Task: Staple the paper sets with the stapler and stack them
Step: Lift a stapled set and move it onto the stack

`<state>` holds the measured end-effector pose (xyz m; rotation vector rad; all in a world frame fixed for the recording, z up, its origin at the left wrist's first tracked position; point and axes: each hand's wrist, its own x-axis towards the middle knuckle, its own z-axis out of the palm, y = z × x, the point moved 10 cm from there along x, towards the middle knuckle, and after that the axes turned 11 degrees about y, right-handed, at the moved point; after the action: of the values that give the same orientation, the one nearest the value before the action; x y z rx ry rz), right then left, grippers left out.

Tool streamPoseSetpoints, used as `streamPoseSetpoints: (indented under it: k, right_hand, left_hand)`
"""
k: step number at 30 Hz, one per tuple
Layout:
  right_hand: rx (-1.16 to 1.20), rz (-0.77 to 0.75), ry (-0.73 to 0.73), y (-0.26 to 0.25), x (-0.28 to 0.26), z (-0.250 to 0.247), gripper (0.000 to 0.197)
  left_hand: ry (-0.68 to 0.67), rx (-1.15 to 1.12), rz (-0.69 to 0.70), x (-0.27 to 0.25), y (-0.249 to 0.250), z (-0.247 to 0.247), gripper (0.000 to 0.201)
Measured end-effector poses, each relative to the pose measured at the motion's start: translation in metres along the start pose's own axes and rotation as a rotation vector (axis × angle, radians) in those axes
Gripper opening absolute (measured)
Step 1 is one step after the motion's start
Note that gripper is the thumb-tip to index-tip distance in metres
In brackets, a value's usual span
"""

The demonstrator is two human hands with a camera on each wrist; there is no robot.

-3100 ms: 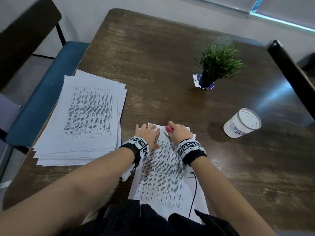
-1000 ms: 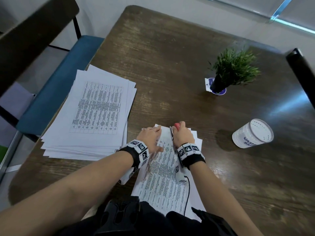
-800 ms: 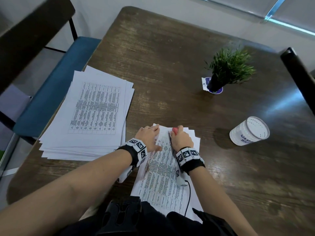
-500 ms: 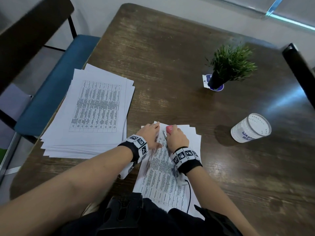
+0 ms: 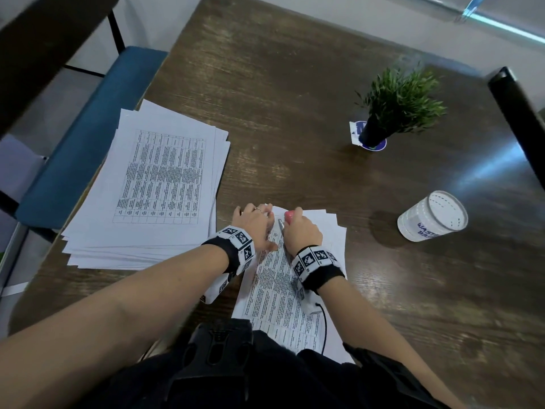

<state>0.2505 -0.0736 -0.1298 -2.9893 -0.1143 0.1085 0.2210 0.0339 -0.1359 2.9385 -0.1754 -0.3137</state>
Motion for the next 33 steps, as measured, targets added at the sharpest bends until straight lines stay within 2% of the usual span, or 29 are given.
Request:
streamPoseSetpoints:
  k: [4, 11, 18, 21, 26, 28, 31, 33]
  right_hand:
    - [-0.039, -0.129, 0.038, -0.004, 0.009, -0.003, 0.027]
    - [-0.031, -0.043, 0.049, -0.005, 0.008, 0.002, 0.028]
    - [-0.105, -0.209, 0.073, -0.011, 0.015, -0.003, 0.028]
    - [-0.061, -0.147, 0.045, -0.009, 0.015, -0.002, 0.029]
    - [0.025, 0.031, 0.031, -0.009, 0.015, -0.002, 0.029]
    - [-0.013, -0.011, 0.046, -0.013, 0.014, -0.003, 0.029]
    - [-0.105, -0.106, 0.074, -0.016, 0.014, -0.004, 0.031]
    - [-0.093, -0.105, 0.071, -0.017, 0.016, -0.004, 0.029]
  left_hand:
    - [-0.001, -0.008, -0.008, 0.0, -0.001, -0.002, 0.075]
    - [-0.023, -0.01, -0.016, 0.0, -0.001, 0.0, 0.074]
    - [-0.021, -0.036, -0.033, 0.001, -0.002, 0.001, 0.063]
    - [-0.015, -0.03, -0.032, 0.002, -0.001, 0.001, 0.066]
    - [-0.004, -0.021, -0.04, 0.003, -0.002, 0.003, 0.083]
    - [-0.005, -0.019, -0.04, 0.003, -0.002, 0.003, 0.081]
    - [0.0, -0.015, -0.031, 0.004, -0.002, 0.003, 0.067]
    - [0.0, -0.019, -0.033, 0.004, -0.002, 0.004, 0.064]
